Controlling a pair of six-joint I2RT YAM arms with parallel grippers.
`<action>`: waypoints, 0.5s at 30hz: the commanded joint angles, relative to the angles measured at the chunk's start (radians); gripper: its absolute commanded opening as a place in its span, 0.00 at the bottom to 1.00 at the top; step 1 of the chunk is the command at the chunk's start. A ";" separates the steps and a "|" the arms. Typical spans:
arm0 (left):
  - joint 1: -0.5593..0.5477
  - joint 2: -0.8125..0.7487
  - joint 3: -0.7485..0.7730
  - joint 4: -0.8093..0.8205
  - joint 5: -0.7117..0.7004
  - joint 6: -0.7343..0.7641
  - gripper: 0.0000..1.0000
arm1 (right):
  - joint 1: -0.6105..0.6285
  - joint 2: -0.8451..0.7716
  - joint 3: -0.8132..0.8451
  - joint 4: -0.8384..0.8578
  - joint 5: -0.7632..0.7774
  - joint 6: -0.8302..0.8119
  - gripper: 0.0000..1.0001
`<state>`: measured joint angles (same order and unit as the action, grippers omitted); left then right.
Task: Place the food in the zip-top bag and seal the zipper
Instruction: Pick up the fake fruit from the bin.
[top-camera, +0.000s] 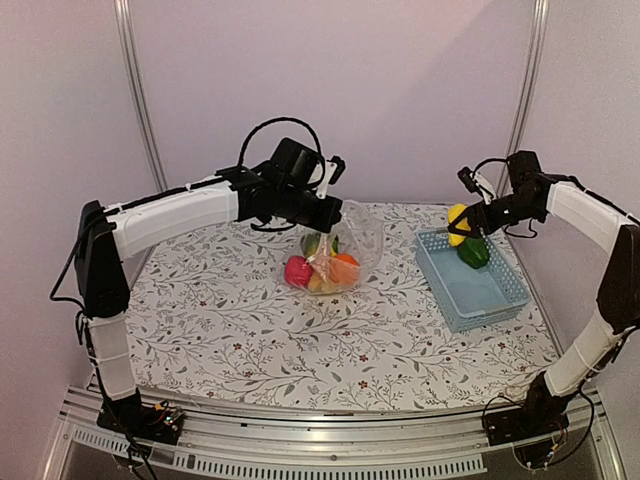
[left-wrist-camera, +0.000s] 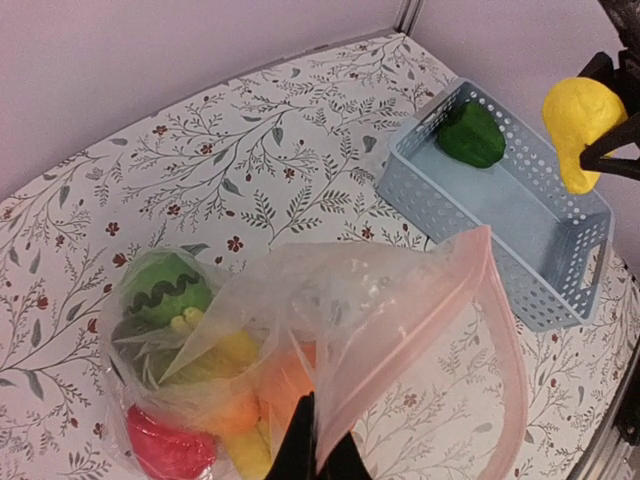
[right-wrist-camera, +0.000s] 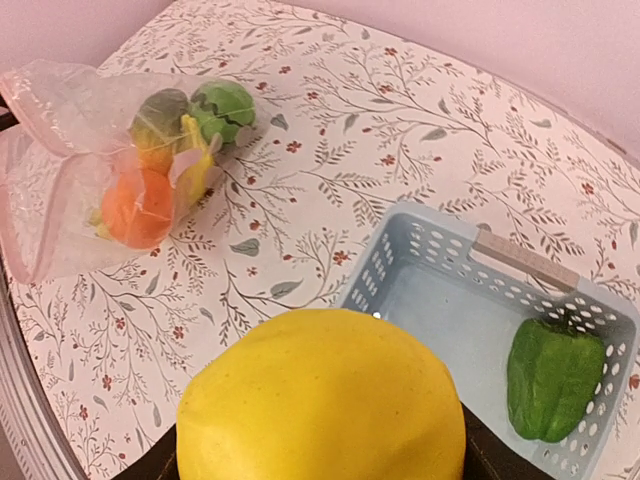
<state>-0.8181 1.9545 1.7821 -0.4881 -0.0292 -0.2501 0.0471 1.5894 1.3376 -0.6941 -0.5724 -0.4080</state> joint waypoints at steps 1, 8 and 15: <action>-0.017 0.001 0.053 -0.007 0.021 -0.026 0.00 | 0.083 -0.047 0.055 0.021 -0.151 -0.036 0.61; -0.061 0.007 0.113 -0.010 0.047 -0.021 0.00 | 0.233 -0.139 0.127 0.077 -0.286 -0.039 0.62; -0.072 0.001 0.097 0.003 0.059 -0.037 0.00 | 0.360 -0.137 0.158 0.104 -0.261 -0.038 0.63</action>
<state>-0.8818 1.9545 1.8748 -0.4927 0.0116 -0.2714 0.3618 1.4456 1.4853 -0.6132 -0.8333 -0.4381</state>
